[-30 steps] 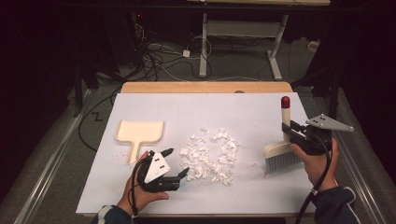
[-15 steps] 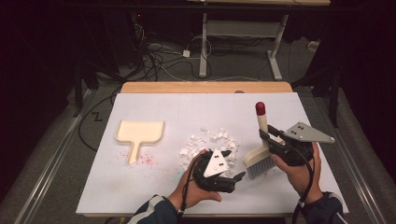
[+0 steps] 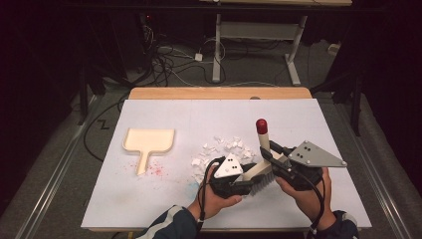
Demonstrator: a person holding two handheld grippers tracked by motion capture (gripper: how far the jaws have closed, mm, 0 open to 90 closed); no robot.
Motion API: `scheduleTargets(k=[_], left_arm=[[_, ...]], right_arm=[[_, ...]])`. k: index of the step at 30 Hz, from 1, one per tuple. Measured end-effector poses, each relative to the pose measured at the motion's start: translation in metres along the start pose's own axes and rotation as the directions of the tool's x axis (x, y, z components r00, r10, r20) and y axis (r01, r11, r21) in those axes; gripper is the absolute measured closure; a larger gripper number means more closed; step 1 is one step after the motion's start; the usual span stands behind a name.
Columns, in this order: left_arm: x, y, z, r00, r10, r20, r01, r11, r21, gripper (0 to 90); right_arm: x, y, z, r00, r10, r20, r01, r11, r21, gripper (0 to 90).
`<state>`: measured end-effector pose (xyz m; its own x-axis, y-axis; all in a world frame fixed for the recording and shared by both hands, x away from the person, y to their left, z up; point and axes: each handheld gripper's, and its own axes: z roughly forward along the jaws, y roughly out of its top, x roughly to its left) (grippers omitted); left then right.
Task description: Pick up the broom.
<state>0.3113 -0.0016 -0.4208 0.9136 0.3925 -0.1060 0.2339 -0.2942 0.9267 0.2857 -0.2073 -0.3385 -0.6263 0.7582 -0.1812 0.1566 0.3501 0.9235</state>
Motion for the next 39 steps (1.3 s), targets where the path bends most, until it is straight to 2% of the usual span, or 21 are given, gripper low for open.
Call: scheduleTargets(k=[7, 10, 11, 12, 15, 17, 19, 20, 25, 26, 27, 29, 31, 34, 35, 36, 37, 38, 39], left_arm=[[0.006, 0.003, -0.014, 0.9987, 0.038, -0.035, -0.037, 0.9992, 0.014, 65.1], [0.007, 0.007, -0.027, 0.9958, 0.090, -0.019, -0.089, 0.9953, 0.038, 65.2], [0.007, 0.007, -0.027, 0.9958, 0.090, -0.019, -0.089, 0.9953, 0.038, 65.2], [0.009, 0.009, -0.034, 0.9945, 0.104, -0.011, -0.103, 0.9937, 0.044, 65.2], [0.012, 0.011, -0.045, 0.9909, 0.134, -0.011, -0.133, 0.9885, 0.071, 65.2], [0.014, 0.011, -0.053, 0.9861, 0.165, -0.020, -0.162, 0.9827, 0.089, 65.3], [0.016, 0.010, -0.062, 0.9833, 0.182, -0.011, -0.180, 0.9784, 0.102, 65.2], [0.016, 0.009, -0.066, 0.9819, 0.189, -0.007, -0.187, 0.9763, 0.109, 65.3], [0.017, 0.006, -0.082, 0.9771, 0.211, 0.028, -0.213, 0.9694, 0.122, 65.2], [0.017, 0.006, -0.082, 0.9771, 0.211, 0.028, -0.213, 0.9694, 0.122, 65.2], [0.014, 0.005, -0.086, 0.9729, 0.225, 0.052, -0.230, 0.9654, 0.123, 65.2], [0.011, 0.005, -0.088, 0.9672, 0.239, 0.085, -0.249, 0.9608, 0.123, 65.2], [0.008, 0.005, -0.088, 0.9608, 0.254, 0.112, -0.268, 0.9545, 0.132, 65.2], [0.005, 0.004, -0.086, 0.9481, 0.271, 0.167, -0.293, 0.9478, 0.126, 65.2], [0.003, 0.004, -0.085, 0.9437, 0.276, 0.182, -0.301, 0.9452, 0.126, 65.2], [0.003, 0.004, -0.085, 0.9437, 0.276, 0.182, -0.301, 0.9452, 0.126, 65.2], [0.001, 0.004, -0.084, 0.9350, 0.286, 0.209, -0.315, 0.9412, 0.121, 65.1], [0.001, 0.004, -0.083, 0.9337, 0.286, 0.215, -0.316, 0.9416, 0.117, 65.1], [0.001, 0.003, -0.083, 0.9336, 0.285, 0.217, -0.314, 0.9424, 0.114, 65.1]], right_arm=[[0.002, 0.003, -0.005, 0.9998, 0.009, -0.015, -0.010, 1.000, -0.025, 70.7], [0.003, 0.005, -0.009, 0.9978, 0.008, -0.065, -0.011, 0.999, -0.037, 69.9], [0.003, 0.006, -0.010, 0.9969, -0.009, -0.078, 0.005, 0.999, -0.043, 69.4], [0.003, 0.007, -0.011, 0.9961, -0.026, -0.084, 0.022, 0.999, -0.045, 68.7], [0.000, 0.007, -0.014, 0.9926, -0.039, -0.115, 0.031, 0.997, -0.074, 58.3], [-0.003, 0.006, -0.014, 0.9868, -0.082, -0.139, 0.073, 0.995, -0.068, 50.5], [-0.006, 0.002, -0.014, 0.9813, -0.131, -0.141, 0.122, 0.990, -0.069, 47.7], [-0.009, 0.000, -0.013, 0.9768, -0.144, -0.159, 0.135, 0.989, -0.065, 44.9], [-0.017, -0.016, -0.002, 0.9489, -0.170, -0.266, 0.175, 0.985, -0.003, 40.0], [-0.017, -0.016, -0.002, 0.9489, -0.170, -0.266, 0.175, 0.985, -0.003, 40.0], [-0.017, -0.022, 0.006, 0.9311, -0.167, -0.324, 0.186, 0.982, 0.029, 37.5], [-0.014, -0.027, 0.014, 0.9160, -0.172, -0.363, 0.206, 0.977, 0.059, 35.6], [-0.009, -0.030, 0.018, 0.8909, -0.188, -0.414, 0.236, 0.970, 0.067, 34.0], [-0.002, -0.033, 0.023, 0.8426, -0.192, -0.503, 0.260, 0.963, 0.068, 34.5], [0.000, -0.034, 0.025, 0.8232, -0.189, -0.535, 0.264, 0.962, 0.067, 36.3], [0.000, -0.034, 0.025, 0.8232, -0.189, -0.535, 0.264, 0.962, 0.067, 36.3], [0.006, -0.038, 0.031, 0.7922, -0.180, -0.583, 0.277, 0.957, 0.081, 36.5], [0.008, -0.040, 0.032, 0.7842, -0.167, -0.598, 0.276, 0.956, 0.095, 38.8], [0.009, -0.041, 0.034, 0.7684, -0.155, -0.621, 0.268, 0.959, 0.092, 45.7]])
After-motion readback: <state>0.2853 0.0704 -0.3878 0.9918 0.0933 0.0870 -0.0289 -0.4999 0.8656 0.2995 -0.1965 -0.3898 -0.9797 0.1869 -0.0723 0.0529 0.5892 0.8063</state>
